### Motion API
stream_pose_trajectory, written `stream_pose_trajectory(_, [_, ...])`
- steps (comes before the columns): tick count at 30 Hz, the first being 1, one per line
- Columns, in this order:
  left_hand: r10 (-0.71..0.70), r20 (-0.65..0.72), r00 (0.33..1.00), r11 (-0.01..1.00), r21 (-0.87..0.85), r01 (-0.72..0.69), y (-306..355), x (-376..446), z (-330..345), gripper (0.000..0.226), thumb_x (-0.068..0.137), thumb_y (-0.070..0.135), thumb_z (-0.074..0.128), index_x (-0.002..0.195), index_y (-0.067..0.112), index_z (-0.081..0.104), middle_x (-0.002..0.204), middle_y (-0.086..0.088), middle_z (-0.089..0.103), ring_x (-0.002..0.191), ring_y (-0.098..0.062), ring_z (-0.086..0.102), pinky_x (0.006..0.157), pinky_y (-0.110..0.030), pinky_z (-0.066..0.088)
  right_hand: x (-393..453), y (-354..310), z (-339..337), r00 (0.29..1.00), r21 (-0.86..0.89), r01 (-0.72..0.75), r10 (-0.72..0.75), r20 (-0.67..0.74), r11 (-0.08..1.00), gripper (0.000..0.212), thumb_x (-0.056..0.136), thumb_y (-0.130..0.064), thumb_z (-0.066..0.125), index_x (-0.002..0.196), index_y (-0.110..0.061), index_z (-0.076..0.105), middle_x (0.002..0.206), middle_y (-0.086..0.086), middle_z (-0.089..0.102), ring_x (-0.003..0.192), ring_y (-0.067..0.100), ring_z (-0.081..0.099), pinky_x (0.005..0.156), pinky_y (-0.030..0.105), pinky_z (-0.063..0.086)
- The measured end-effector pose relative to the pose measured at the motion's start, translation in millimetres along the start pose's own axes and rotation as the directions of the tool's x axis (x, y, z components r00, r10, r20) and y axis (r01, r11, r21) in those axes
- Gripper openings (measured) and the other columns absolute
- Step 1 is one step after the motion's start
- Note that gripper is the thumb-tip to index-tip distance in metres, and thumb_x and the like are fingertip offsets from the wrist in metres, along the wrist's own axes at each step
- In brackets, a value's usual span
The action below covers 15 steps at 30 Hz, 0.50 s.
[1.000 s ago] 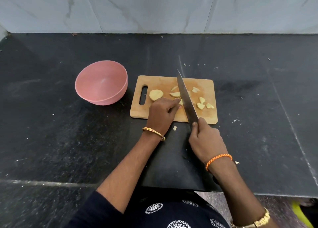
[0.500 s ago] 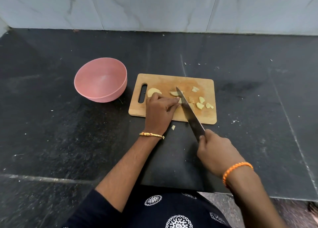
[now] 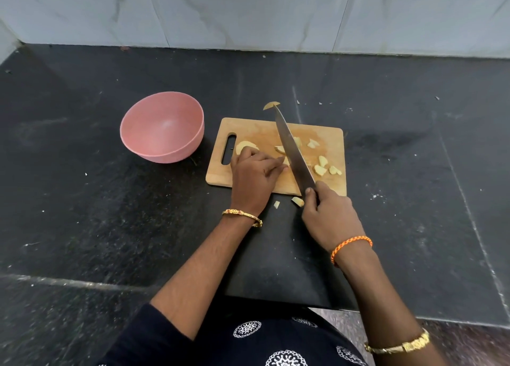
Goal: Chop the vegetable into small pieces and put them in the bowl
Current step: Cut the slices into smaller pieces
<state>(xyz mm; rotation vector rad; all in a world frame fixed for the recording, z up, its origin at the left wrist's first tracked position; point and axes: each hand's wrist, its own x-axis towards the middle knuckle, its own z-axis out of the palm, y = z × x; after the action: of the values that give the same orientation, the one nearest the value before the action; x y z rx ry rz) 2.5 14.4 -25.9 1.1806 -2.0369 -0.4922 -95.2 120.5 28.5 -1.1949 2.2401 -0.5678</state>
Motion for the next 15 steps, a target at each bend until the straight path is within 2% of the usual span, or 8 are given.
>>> stream_pose_trajectory(4, [0.009,0.002,1.000,1.000,0.005,-0.009,-1.1,0.2,1.4,0.018,0.079,0.028,0.070,0.091,0.017,0.075,0.080,0.005,0.071,0.087,-0.018,0.049,0.078,-0.027,0.020,2.9,0.7,1.9,1.000,-0.023,0.014,-0.014,-0.005,1.000,0.021,0.099,-0.031,0.035,0.090,-0.015,0.046,0.078,0.010,0.052,0.073,0.033,0.052,0.066,0.035,0.045])
stream_pose_trajectory(9, [0.038,0.007,0.999,0.999,0.025,-0.039,-0.8,0.3,2.5,0.014,0.081,0.026,0.068,0.089,0.016,0.075,0.076,0.004,0.070,0.085,-0.019,0.051,0.076,-0.028,0.019,3.8,0.5,1.7,0.999,-0.033,0.017,-0.016,0.029,0.999,0.024,0.099,-0.032,0.035,0.095,-0.014,0.050,0.081,0.012,0.058,0.076,0.033,0.058,0.070,0.039,0.052])
stream_pose_trajectory(15, [0.048,0.015,0.999,0.998,0.034,-0.048,-2.1,0.8,2.4,0.014,0.081,0.026,0.068,0.088,0.017,0.075,0.076,0.004,0.070,0.085,-0.019,0.052,0.073,-0.028,0.017,0.1,-5.3,8.0,1.000,-0.102,-0.017,0.018,0.005,0.995,0.020,0.099,-0.031,0.032,0.093,-0.015,0.042,0.075,0.011,0.054,0.074,0.034,0.057,0.068,0.038,0.050])
